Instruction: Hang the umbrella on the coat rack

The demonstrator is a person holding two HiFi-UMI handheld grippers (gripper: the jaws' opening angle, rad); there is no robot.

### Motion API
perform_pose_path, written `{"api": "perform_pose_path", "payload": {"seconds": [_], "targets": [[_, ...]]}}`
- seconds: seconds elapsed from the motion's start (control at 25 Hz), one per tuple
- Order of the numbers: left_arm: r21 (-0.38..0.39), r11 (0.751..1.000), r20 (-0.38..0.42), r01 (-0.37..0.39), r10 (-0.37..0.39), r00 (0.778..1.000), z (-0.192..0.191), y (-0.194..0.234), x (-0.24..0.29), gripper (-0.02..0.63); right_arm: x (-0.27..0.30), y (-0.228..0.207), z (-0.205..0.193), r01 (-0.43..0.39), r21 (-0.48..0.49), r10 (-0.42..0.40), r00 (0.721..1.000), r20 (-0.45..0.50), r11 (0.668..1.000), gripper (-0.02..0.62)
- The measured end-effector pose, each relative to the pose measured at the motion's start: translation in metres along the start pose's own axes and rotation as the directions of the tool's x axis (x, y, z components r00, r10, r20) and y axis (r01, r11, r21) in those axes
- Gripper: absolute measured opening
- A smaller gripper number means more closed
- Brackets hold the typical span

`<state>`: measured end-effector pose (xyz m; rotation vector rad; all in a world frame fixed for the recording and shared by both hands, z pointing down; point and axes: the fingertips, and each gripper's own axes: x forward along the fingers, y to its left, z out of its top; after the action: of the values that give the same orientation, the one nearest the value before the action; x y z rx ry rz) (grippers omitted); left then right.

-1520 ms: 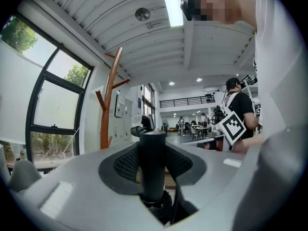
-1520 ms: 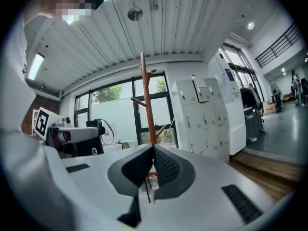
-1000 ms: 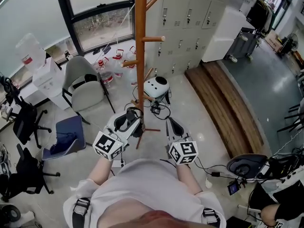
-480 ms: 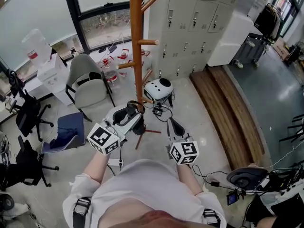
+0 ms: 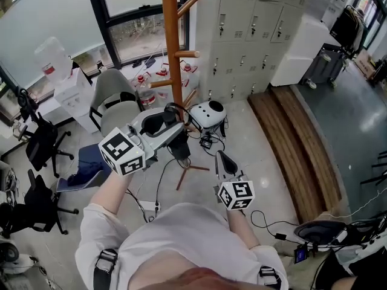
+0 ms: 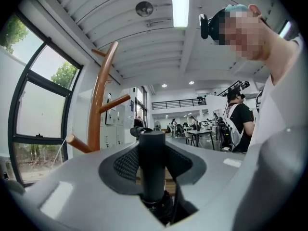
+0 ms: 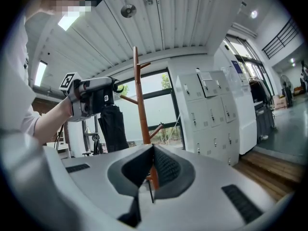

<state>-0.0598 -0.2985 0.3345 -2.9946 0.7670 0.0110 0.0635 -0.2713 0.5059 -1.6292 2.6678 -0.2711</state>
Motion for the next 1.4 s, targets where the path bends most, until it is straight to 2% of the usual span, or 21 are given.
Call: {"api": "perform_pose_path", "payload": {"seconds": [0.28, 0.52, 0.72, 1.0, 1.4], "targets": [[0.024, 0.999, -0.030, 0.031, -0.030, 0.999, 0.037, 0.014, 0.016, 0.150, 0.003, -0.003, 0.000, -0.004, 0.003, 0.004, 1.000, 0.000, 1.000, 0.009], [0.033, 0.998, 0.010, 0.056, -0.056, 0.998, 0.082, 0.029, 0.024, 0.150, 0.004, -0.006, 0.000, -0.002, 0.008, 0.002, 1.000, 0.000, 1.000, 0.009], [0.054, 0.996, 0.009, 0.064, -0.065, 0.998, 0.108, 0.038, 0.035, 0.150, 0.005, -0.010, 0.000, 0.008, 0.010, -0.008, 1.000, -0.002, 1.000, 0.008], [0.016, 0.999, 0.019, 0.050, -0.050, 0.999, 0.130, 0.058, 0.048, 0.150, 0.005, -0.020, 0.003, 0.024, 0.018, -0.025, 1.000, 0.001, 1.000, 0.009], [0.025, 0.998, 0.024, 0.061, -0.062, 0.998, 0.138, 0.069, 0.056, 0.150, 0.005, -0.022, 0.001, 0.032, 0.024, -0.032, 0.999, 0.005, 0.999, 0.009]]}}
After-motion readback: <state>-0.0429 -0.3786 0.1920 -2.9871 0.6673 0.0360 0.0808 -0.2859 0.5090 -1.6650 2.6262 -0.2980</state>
